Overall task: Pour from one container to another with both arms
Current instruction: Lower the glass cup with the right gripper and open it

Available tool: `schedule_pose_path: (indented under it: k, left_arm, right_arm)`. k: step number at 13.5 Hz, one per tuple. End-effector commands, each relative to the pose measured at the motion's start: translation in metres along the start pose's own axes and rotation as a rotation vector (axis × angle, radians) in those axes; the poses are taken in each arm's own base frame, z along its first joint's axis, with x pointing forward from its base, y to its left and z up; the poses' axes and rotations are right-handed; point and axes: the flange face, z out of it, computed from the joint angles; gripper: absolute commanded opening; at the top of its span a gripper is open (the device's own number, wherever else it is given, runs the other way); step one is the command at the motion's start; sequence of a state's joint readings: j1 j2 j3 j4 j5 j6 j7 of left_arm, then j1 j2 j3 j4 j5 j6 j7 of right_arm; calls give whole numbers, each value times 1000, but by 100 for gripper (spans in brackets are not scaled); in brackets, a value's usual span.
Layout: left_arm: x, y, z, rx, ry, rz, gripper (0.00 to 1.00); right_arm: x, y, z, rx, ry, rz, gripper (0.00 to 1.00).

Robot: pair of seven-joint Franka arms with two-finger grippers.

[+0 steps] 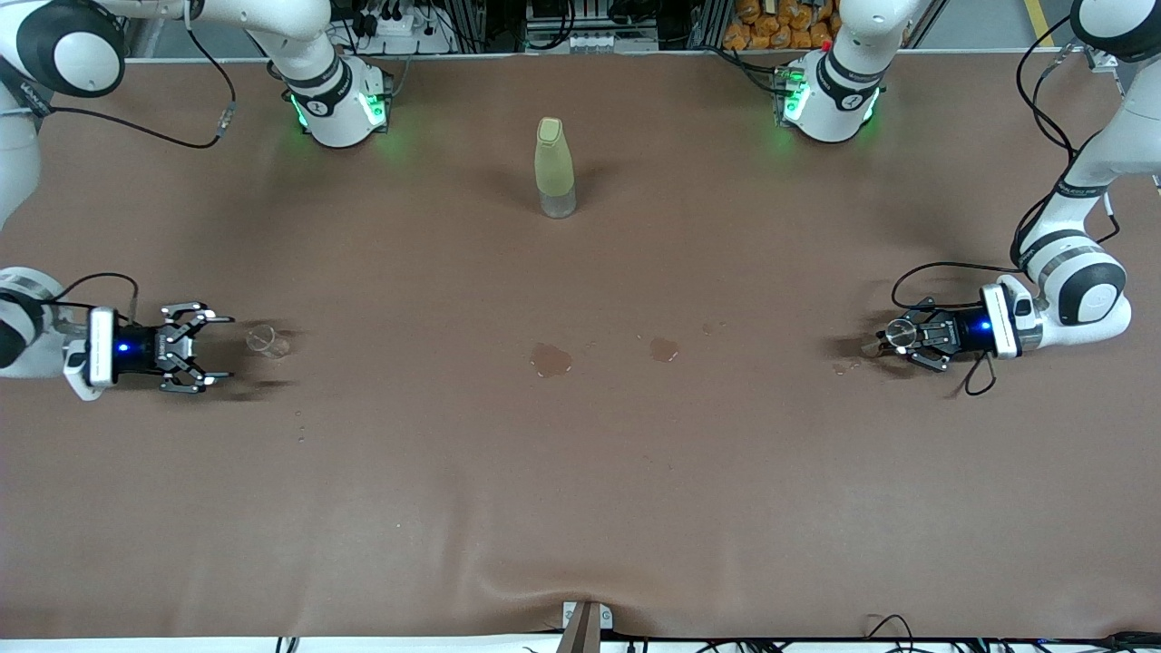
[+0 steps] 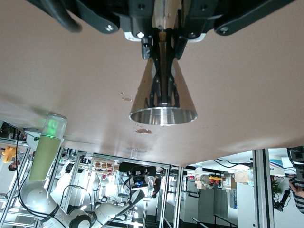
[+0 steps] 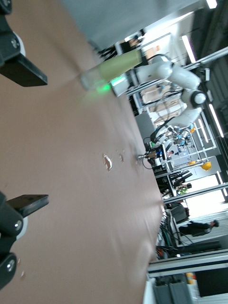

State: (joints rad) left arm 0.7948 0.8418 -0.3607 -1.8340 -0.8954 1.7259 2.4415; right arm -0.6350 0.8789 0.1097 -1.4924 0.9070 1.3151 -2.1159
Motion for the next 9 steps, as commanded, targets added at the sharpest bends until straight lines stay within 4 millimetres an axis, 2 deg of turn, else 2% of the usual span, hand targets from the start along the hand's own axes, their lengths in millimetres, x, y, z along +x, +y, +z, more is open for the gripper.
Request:
schedule_pose_path:
  k: [1, 2, 4, 5, 6, 7, 8, 9]
  left_arm:
    - [0, -1, -2, -3, 14, 21, 33]
    - [0, -1, -3, -2, 14, 19, 36]
    - [-1, 1, -1, -5, 21, 15, 58]
    - [-2, 1, -1, -9, 27, 10, 64]
    - [-1, 2, -1, -13, 29, 7, 71]
    - [1, 1, -2, -13, 26, 6, 85]
    - [3, 1, -4, -13, 21, 7, 97]
    - [8, -4, -10, -8, 8, 17, 100]
  right_arm:
    - [42, -6, -2, 39, -81, 177, 100]
    - [76, -4, -5, 24, -135, 214, 100]
    - [150, -4, 5, -15, -231, 288, 100]
    - [183, -10, 10, -42, -262, 331, 100]
    - [226, -20, 20, -84, -304, 372, 100]
    - [259, -28, 28, -142, -342, 407, 100]
    - [281, -36, 32, -179, -370, 442, 100]
    - [300, -44, 39, -204, -387, 480, 100]
